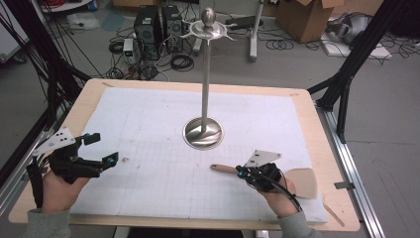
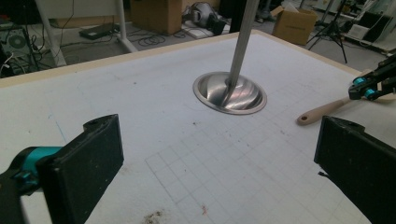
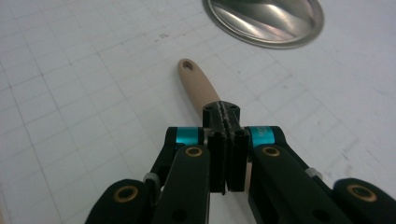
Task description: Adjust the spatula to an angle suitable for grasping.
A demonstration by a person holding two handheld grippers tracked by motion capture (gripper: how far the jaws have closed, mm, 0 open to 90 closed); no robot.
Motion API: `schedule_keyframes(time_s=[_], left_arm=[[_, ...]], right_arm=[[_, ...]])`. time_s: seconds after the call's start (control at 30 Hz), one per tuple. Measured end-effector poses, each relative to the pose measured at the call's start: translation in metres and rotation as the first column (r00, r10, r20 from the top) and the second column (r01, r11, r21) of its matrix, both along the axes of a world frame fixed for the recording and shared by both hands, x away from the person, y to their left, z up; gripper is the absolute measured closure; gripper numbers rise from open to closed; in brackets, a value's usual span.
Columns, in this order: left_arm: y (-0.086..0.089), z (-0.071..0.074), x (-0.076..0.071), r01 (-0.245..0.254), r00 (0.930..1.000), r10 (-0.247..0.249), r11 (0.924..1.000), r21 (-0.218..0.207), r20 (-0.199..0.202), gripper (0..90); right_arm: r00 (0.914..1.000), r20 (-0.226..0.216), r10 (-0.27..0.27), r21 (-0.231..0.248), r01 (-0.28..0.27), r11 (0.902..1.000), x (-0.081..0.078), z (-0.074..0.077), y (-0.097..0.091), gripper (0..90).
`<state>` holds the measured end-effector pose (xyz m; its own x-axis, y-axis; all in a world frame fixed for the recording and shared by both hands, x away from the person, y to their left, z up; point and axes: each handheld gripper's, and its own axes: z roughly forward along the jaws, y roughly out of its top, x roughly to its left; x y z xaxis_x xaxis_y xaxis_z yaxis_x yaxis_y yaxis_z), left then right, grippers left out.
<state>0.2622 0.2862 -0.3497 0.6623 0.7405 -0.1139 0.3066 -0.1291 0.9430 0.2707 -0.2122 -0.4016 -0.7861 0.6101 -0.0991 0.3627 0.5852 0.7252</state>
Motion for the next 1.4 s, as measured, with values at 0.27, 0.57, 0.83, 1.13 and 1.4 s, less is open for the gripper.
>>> schedule_keyframes(time_s=[0.27, 0.57, 0.83, 1.13, 1.4], left_arm=[[0.003, 0.001, -0.002, -0.008, 1.0, 0.008, 1.0, -0.003, 0.003, 1.7], [0.003, 0.0, -0.002, -0.007, 1.0, 0.007, 1.0, 0.002, 0.0, 1.7], [0.003, 0.0, -0.003, -0.005, 1.0, 0.005, 1.0, 0.0, 0.0, 1.7], [0.004, 0.0, -0.003, -0.007, 1.0, 0.007, 1.0, -0.002, 0.001, 1.7], [0.003, 0.0, -0.003, -0.007, 1.0, 0.007, 1.0, -0.003, 0.001, 1.7]], right_arm=[[0.9979, -0.019, 0.063, -0.032, -0.063, 0.9975, 0.008, -0.01, 0.026, 90.0], [0.9941, -0.05, 0.097, -0.063, -0.1, 0.993, 0.021, -0.024, 0.045, 90.0], [0.9892, -0.074, 0.127, -0.079, -0.132, 0.9881, 0.025, -0.031, 0.053, 90.0], [0.9969, -0.07, 0.036, -0.093, -0.043, 0.9947, 0.036, -0.033, 0.046, 90.0], [0.9967, -0.077, -0.028, -0.067, 0.023, 0.9975, 0.049, -0.035, 0.037, 90.0]])
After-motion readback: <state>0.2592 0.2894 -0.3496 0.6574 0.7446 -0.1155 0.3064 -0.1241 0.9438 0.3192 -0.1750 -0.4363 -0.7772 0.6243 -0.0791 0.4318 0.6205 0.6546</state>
